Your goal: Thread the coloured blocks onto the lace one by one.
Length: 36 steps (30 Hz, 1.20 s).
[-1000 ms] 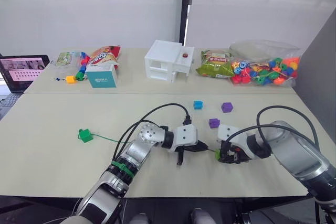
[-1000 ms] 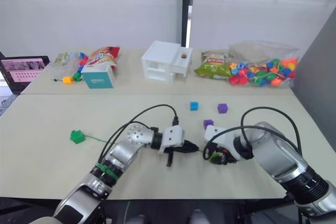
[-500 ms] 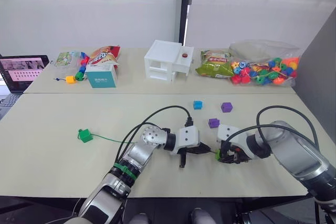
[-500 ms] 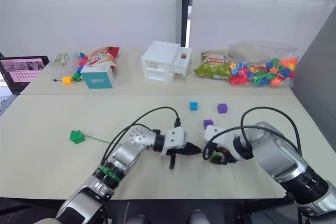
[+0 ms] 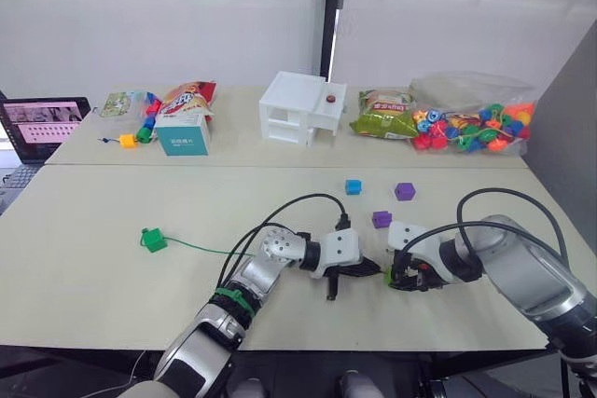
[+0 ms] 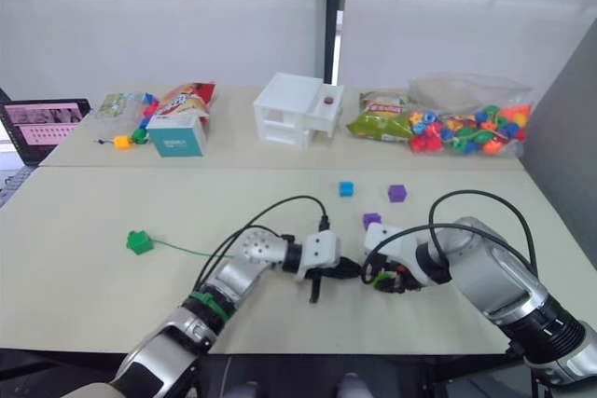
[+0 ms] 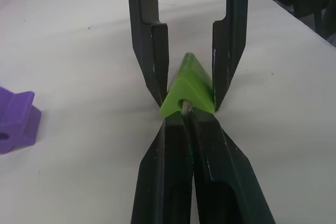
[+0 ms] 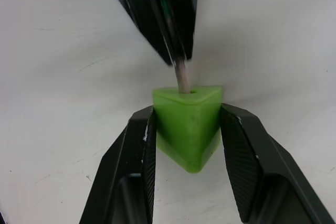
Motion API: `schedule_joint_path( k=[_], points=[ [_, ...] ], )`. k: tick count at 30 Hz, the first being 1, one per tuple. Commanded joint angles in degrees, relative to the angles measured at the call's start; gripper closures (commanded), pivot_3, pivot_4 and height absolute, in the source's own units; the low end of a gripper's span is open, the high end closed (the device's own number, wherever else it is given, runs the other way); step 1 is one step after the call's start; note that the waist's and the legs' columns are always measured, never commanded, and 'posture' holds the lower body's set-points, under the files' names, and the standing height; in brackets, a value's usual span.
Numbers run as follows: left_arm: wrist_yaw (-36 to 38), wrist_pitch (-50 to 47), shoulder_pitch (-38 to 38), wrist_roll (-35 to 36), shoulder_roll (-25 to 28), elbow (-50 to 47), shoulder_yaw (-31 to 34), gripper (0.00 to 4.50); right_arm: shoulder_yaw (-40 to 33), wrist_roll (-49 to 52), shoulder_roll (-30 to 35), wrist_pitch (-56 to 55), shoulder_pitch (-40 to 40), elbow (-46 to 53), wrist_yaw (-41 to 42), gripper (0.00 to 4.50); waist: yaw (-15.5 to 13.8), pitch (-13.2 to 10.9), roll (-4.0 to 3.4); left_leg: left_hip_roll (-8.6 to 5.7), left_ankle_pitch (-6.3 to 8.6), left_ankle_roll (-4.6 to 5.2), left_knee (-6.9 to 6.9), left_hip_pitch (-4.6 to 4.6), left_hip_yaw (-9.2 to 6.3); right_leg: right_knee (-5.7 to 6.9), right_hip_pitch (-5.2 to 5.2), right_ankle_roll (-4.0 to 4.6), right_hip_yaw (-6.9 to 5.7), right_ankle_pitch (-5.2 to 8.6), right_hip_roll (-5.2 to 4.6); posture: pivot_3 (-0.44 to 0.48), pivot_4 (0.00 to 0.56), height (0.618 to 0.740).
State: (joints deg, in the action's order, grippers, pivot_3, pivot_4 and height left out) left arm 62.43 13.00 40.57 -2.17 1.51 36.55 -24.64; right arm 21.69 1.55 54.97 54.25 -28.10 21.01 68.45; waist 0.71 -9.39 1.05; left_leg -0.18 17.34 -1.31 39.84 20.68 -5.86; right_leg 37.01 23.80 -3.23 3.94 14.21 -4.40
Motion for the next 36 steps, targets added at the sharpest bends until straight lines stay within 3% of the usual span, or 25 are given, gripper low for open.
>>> schedule_joint_path(
  k=[1, 10, 17, 19, 24, 29, 36],
  points=[
    [-0.13, 2.74, 1.79, 0.38, -3.10, 1.79, -0.41, 4.50, 1.44, 1.75, -0.82, 0.37, 0.89, 1.01, -0.22, 3.22, 0.02, 0.00, 0.00, 0.00, 0.00, 0.00, 0.00, 0.00, 0.00, 0.00, 0.00, 0.00, 0.00, 0.00, 0.00, 0.000, 0.150, 0.740],
    [0.26, 5.39, 2.74, -0.25, -4.63, 5.64, -0.01, 4.50, 0.98, 2.15, -0.61, 1.13, 1.36, 1.80, -0.49, 3.22, -0.15, -0.01, 0.01, -0.01, 0.02, 0.02, -0.04, -0.34, -0.02, -0.16, -0.45, -0.01, -0.02, 0.01, -0.01, 0.000, 0.150, 0.740],
    [4.85, 1.61, 0.95, 1.43, -0.07, -1.00, 0.95, 2.22, 1.30, 2.27, -0.89, 0.94, 1.34, 1.50, -0.82, 3.22, 0.05, -0.01, 0.02, 0.00, 0.02, 0.04, -0.08, -0.41, -0.06, -0.25, -0.55, -0.03, -0.04, 0.02, 0.00, 0.000, 0.150, 0.740],
    [4.34, 1.89, 0.58, 0.44, 1.82, -2.40, 1.17, 2.18, 1.48, 2.34, -0.96, 0.79, 1.25, 1.32, -0.93, 3.22, 0.30, -0.01, 0.01, 0.02, 0.03, 0.05, -0.11, -0.43, -0.07, -0.24, -0.54, -0.03, -0.04, 0.02, 0.01, 0.000, 0.150, 0.740],
    [2.74, 1.22, 0.77, -0.50, 5.69, -2.52, 2.02, 2.18, 1.80, 2.60, -1.09, 0.48, 1.02, 1.03, -1.26, 3.22, 0.32, -0.01, 0.02, 0.03, 0.04, 0.06, -0.13, -0.47, -0.08, -0.23, -0.54, -0.02, -0.04, 0.02, 0.03, 0.000, 0.150, 0.740],
    [2.64, 0.76, -0.22, -0.94, 5.88, -3.41, 0.47, 2.18, 2.17, 2.67, -1.16, 0.11, 0.73, 0.72, -1.26, 3.22, 0.21, -0.01, 0.02, 0.02, 0.04, 0.06, -0.12, -0.46, -0.08, -0.23, -0.55, -0.02, -0.05, 0.02, 0.01, 0.000, 0.150, 0.740],
    [1.96, 0.04, 0.20, -2.30, 4.94, -1.62, -0.69, 4.36, 2.43, 2.74, -1.48, -0.02, 0.28, 0.57, -1.48, 3.22, 0.29, -0.01, 0.02, 0.03, 0.04, 0.06, -0.13, -0.47, -0.08, -0.24, -0.55, -0.02, -0.05, 0.02, 0.03, 0.000, 0.150, 0.740]
  ],
)
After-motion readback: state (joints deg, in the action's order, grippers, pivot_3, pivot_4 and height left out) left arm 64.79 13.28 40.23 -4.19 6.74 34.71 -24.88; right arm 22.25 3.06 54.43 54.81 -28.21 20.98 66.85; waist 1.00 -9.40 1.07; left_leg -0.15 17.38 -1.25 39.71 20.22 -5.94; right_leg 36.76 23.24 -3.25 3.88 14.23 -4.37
